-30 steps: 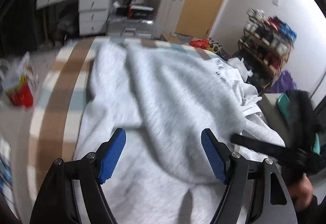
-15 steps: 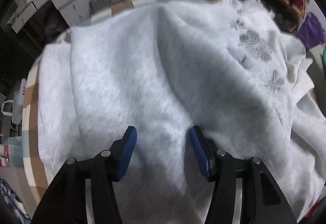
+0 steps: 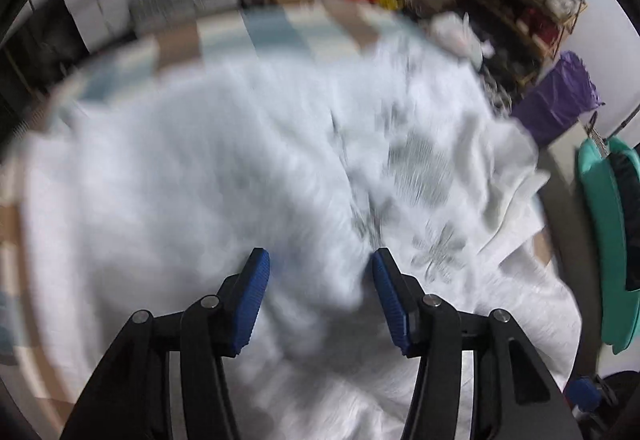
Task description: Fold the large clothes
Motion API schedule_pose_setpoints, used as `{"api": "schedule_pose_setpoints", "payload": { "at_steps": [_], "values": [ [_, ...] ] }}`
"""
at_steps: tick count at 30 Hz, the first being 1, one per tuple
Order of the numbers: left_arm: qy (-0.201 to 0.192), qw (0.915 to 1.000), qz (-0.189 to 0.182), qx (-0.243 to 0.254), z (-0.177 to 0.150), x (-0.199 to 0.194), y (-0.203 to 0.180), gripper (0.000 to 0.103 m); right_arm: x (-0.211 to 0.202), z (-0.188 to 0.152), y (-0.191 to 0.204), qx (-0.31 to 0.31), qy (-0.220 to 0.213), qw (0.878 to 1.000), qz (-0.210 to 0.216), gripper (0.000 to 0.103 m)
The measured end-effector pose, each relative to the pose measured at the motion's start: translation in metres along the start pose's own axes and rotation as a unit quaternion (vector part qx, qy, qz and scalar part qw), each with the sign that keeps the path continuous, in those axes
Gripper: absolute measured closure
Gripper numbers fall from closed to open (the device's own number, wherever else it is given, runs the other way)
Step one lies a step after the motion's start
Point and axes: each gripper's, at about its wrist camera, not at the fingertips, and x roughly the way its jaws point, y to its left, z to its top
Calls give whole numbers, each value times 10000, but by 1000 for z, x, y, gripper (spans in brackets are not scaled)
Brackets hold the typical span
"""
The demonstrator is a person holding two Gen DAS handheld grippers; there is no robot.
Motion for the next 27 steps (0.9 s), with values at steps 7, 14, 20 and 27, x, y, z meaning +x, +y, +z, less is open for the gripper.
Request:
{"api": "schedule_pose_setpoints", "payload": {
  "at_steps": [7,14,20,27],
  "values": [
    [-45,9994,336,113,-13,-16,-2,52,1,3,-12,193,46,9998,17,68],
    [43,9991,338,265,-52,-18,13,48,3,2,-7,137,67,9998,120,64],
    [-430,9986,-210,-209,-67,-45,55,45,10,-1,-9,131,214,9997,-7,59],
    [-792,9898,887,-789,-76,-106,156,37,19,52,-6,-505,293,9975,-395,21]
  ]
}}
